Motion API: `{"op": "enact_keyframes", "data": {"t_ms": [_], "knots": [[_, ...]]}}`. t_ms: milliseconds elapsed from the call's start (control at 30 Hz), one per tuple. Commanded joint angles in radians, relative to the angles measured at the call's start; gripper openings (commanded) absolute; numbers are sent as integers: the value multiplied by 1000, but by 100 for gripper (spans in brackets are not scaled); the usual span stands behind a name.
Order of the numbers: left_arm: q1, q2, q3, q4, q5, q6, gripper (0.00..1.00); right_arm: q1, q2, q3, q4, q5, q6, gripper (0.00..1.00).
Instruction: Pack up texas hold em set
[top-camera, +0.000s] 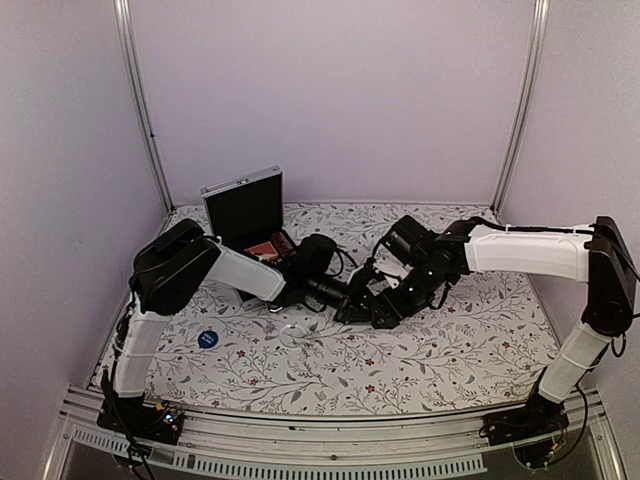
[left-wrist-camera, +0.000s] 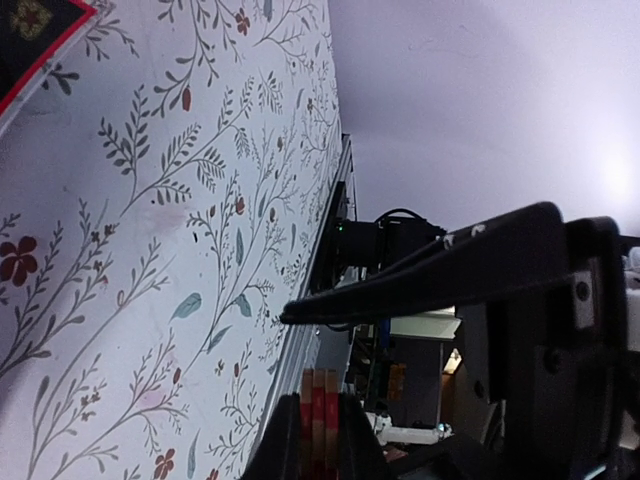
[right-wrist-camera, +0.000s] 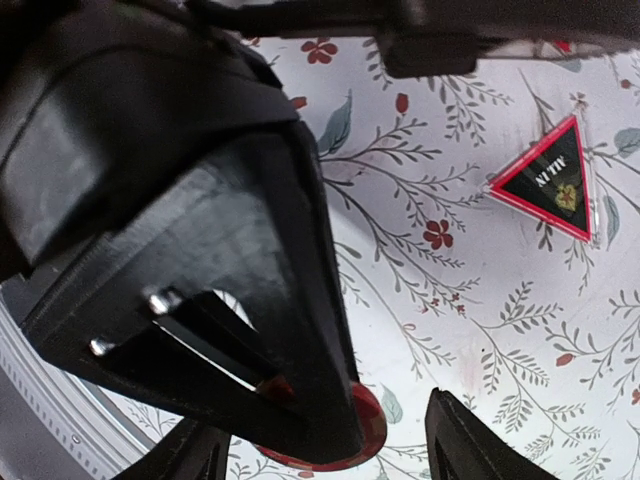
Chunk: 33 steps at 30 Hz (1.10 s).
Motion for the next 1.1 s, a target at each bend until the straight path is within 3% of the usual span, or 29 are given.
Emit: {"op": "enact_keyframes", "data": {"t_ms": [0,133,333,600,767,1067], "knots": [[19,-65,24,-72,4,107,0,-1,-98,-21,37,24,9,83],[53,-131,33,-222,-56,260,0,-5,-164,-23,54,-3,5,95],[113,-272,33,-426,-189,547,0,-64,-271,-60,115,-113,2,96],[179,-421,112,-739,-521,971,0,-118,-312,-95,153,-127,-3,96],[185,-407,202,-898,-752,1221,0,-122,-292,-121,189,-118,-9,96],[187,-303,292,-1029,-857,1457,0,-125,-280,-174,247,-141,1,96]]}}
